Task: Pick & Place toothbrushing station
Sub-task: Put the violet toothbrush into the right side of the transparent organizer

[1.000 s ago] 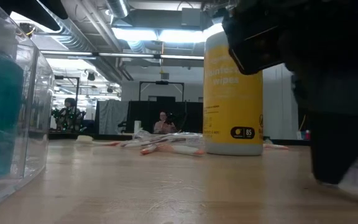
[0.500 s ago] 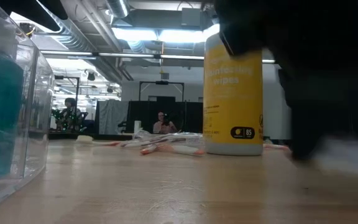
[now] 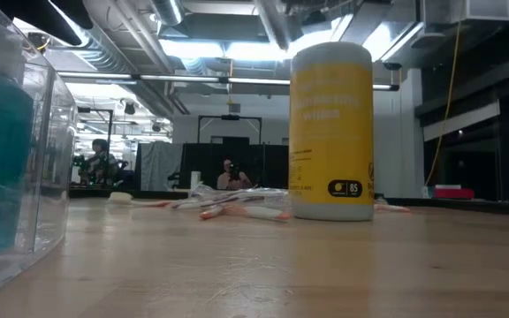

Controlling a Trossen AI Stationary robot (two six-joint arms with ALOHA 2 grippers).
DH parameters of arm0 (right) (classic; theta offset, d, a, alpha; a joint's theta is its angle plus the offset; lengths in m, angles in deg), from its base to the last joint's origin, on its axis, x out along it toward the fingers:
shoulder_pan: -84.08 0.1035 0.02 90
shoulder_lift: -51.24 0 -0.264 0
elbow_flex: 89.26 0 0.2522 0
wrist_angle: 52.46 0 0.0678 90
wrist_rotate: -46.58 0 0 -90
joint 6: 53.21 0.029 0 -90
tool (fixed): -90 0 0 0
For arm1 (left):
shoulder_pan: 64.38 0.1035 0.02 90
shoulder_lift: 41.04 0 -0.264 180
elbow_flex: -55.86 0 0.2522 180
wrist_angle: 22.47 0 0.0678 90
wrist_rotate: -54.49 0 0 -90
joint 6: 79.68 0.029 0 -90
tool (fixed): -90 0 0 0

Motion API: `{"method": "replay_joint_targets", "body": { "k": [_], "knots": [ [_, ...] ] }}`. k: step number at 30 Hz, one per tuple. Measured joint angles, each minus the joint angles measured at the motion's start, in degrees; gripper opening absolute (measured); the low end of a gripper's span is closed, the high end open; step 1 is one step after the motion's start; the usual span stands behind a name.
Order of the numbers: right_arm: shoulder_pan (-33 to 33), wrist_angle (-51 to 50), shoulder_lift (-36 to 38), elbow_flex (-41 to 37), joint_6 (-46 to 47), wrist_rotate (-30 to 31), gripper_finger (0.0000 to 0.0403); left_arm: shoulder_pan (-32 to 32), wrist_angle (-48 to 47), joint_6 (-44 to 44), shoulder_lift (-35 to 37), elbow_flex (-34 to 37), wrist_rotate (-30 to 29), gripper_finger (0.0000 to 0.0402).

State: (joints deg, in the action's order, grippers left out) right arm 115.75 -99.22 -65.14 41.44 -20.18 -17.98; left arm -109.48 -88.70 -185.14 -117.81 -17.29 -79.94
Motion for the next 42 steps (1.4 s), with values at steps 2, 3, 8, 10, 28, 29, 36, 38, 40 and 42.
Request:
{"method": "replay_joint_targets", "body": {
  "k": [2,3,8,10,28,29,36,38,40,42],
  "knots": [
    [0.03,0.45,0.01,3.48,-2.68,0.3,0.0001,0.0,-0.02,0.17,0.0,0.0,0.24,0.009],
    [0.04,0.94,0.0,4.77,-4.01,0.27,0.0001,0.0,-0.02,0.19,0.0,0.0,0.22,0.009],
    [0.66,11.68,-0.05,7.19,-12.89,-5.67,0.0001,0.0,-0.79,0.21,0.0,0.0,-0.59,0.009],
    [1.07,14.98,-0.08,7.24,-14.61,-8.99,0.0,0.0,-1.13,0.21,0.0,0.0,-1.39,0.009],
    [-1.8,41.71,-1.04,-8.56,-20.43,-26.46,0.0,0.39,-7.86,-1.21,-0.02,0.0,-3.65,0.009],
    [-2.14,42.43,-1.41,-8.53,-21.04,-27.23,0.0,0.69,-7.85,-1.13,-0.02,0.0,-3.16,0.009],
    [-4.3,44.39,-4.7,-8.74,-22.69,-33.19,0.0,3.19,-7.78,1.16,-0.02,0.0,0.95,0.009],
    [-4.33,44.79,-5.14,-8.72,-22.2,-34.49,0.0,3.71,-7.8,1.99,-0.02,0.0,1.58,0.009],
    [-3.84,44.76,-5.51,-8.72,-21.79,-35.1,0.0,4.31,-7.8,2.76,-0.02,0.0,2.14,0.009],
    [-3.49,44.33,-5.58,-8.72,-21.7,-35.42,0.0,4.89,-7.81,3.21,-0.02,0.0,2.17,0.009]
  ]
}}
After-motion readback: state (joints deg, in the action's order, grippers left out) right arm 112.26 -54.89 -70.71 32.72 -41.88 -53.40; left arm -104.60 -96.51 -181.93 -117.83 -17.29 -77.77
